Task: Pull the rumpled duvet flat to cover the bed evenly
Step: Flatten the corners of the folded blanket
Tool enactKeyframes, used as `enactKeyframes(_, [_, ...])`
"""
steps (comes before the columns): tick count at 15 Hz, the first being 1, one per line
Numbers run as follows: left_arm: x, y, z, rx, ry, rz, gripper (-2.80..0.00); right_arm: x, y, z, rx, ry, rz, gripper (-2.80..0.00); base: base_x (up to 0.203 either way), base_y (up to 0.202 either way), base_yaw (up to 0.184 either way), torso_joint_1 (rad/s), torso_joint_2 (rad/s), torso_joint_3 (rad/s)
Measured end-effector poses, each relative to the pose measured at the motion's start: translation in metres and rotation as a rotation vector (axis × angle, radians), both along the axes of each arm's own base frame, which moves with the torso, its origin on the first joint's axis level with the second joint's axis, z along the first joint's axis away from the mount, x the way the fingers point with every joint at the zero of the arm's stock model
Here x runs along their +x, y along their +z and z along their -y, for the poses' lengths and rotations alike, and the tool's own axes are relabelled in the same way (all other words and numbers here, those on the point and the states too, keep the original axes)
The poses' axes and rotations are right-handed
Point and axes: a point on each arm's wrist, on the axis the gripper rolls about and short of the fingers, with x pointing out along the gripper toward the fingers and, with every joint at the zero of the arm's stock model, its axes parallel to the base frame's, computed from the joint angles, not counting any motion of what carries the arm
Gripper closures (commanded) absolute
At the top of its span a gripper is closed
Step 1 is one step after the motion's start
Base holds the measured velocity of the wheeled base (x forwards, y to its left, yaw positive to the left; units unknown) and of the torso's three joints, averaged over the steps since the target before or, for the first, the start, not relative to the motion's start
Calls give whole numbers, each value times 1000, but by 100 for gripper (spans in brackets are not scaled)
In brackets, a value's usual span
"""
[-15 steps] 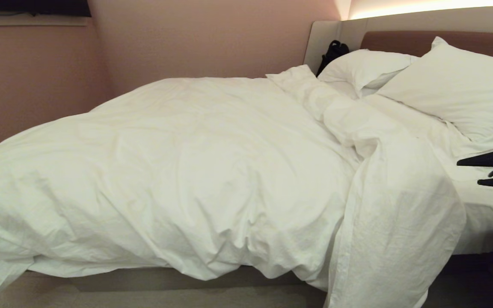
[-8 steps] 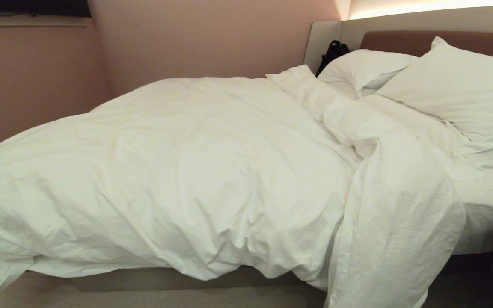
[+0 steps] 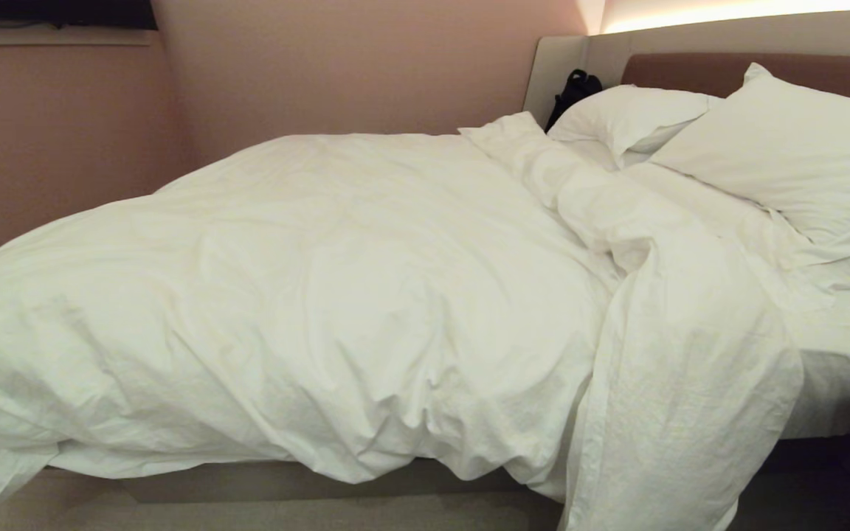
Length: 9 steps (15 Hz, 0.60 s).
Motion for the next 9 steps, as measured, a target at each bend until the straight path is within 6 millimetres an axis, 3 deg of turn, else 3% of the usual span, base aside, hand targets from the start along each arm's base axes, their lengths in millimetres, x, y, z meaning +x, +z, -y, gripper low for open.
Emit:
enactKeyframes(6, [0, 0, 0, 0, 0, 0, 0, -6, -49, 23, 129, -17, -13, 0, 0, 0, 0, 0, 0, 0])
enactKeyframes(9, [0, 0, 0, 0, 0, 0, 0, -9, -66, 26, 164, -33, -52, 0, 0, 0, 0, 0, 0, 0])
